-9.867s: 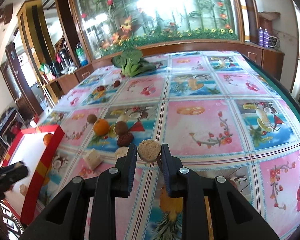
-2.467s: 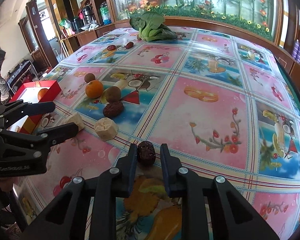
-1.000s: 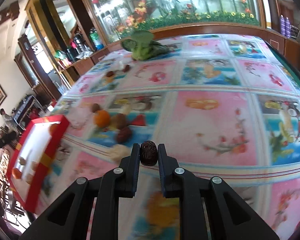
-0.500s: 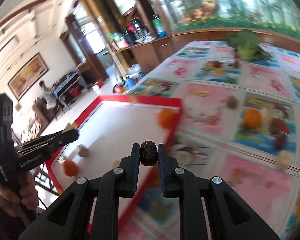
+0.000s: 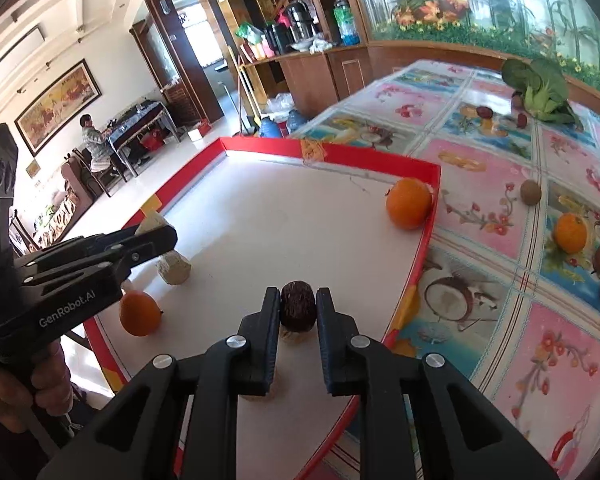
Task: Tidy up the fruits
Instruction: 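Carry the date and cake over the white tray and open both grippers, then move both grippers back over the tablecloth, right gripper toward a beige cake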
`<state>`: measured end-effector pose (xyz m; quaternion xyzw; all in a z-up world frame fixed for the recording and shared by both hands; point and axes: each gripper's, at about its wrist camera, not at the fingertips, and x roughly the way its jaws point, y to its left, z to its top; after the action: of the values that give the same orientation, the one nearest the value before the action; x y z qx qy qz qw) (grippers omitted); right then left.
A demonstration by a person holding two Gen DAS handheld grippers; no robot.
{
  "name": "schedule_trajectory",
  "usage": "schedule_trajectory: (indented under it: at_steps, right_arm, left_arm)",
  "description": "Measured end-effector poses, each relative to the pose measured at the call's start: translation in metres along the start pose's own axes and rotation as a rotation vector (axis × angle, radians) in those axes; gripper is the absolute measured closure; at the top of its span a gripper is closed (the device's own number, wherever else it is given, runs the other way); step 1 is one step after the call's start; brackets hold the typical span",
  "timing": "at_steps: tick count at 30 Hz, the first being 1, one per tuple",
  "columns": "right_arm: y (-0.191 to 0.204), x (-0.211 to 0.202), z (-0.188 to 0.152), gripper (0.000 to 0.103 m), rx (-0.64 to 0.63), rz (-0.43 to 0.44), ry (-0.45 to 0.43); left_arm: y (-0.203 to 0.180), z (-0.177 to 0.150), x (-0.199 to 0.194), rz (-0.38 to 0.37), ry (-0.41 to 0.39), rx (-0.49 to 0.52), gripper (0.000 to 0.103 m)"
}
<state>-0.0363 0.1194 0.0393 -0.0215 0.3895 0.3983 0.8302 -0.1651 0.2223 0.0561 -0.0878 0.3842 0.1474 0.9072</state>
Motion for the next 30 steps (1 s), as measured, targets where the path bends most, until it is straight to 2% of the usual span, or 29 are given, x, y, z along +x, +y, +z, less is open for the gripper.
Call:
schedule_trajectory:
  at_steps: [4, 7, 9, 14, 18, 26, 30]
  right_arm:
    - [0.000, -0.004, 0.000, 0.082, 0.000, 0.001, -0.001]
    - [-0.003, -0.014, 0.000, 0.072, 0.009, 0.021, -0.027]
    - [-0.008, -0.020, 0.001, 0.070, 0.020, 0.026, -0.054]
    - [-0.032, -0.039, -0.002, 0.069, 0.066, 0.010, -0.090]
    - [-0.061, -0.055, -0.009, 0.068, 0.135, -0.021, -0.115]
    - [-0.126, -0.099, -0.028, 0.066, 0.264, -0.154, -0.189]
    - [-0.145, -0.115, -0.036, 0.063, 0.282, -0.233, -0.216]
  left_arm:
    - [0.003, 0.001, 0.001, 0.016, 0.000, -0.003, 0.074]
    - [0.001, 0.001, 0.001, 0.028, -0.001, -0.005, 0.054]
    - [-0.002, 0.001, -0.001, 0.041, -0.011, 0.002, 0.042]
    - [-0.011, 0.004, -0.002, 0.048, -0.007, 0.017, 0.041]
    - [-0.020, 0.004, -0.004, 0.053, -0.012, 0.038, 0.025]
    - [-0.043, 0.004, -0.004, 0.034, -0.004, 0.087, 0.024]
    - [-0.055, 0.002, -0.002, 0.021, 0.007, 0.113, 0.024]
